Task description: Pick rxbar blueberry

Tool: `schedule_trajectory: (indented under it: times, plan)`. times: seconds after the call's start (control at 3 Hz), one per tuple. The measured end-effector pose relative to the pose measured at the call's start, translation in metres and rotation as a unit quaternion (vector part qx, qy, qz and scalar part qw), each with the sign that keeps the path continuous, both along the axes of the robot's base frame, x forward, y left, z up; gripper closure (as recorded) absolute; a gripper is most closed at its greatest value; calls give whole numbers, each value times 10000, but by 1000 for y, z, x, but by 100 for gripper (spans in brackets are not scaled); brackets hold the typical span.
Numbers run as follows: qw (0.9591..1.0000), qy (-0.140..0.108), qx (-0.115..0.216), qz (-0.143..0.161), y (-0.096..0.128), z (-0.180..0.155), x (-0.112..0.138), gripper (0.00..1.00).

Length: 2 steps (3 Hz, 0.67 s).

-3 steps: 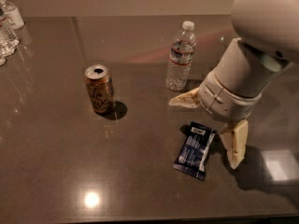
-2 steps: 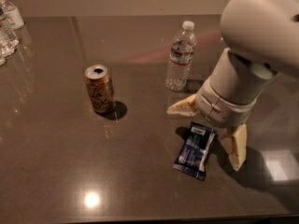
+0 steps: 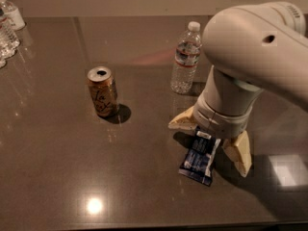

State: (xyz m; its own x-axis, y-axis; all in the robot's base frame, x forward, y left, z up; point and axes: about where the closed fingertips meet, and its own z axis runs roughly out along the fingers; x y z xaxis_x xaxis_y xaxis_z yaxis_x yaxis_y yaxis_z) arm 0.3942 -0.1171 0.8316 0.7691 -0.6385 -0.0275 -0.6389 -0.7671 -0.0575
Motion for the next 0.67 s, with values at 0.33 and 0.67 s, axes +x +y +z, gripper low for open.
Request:
schedule_trajectory:
  times: [0.33,0.67]
  plan:
    - [9998,-23,-159,126,0,-4,0,18]
    - [9996,-35,-224,176,-2,-5,1,41]
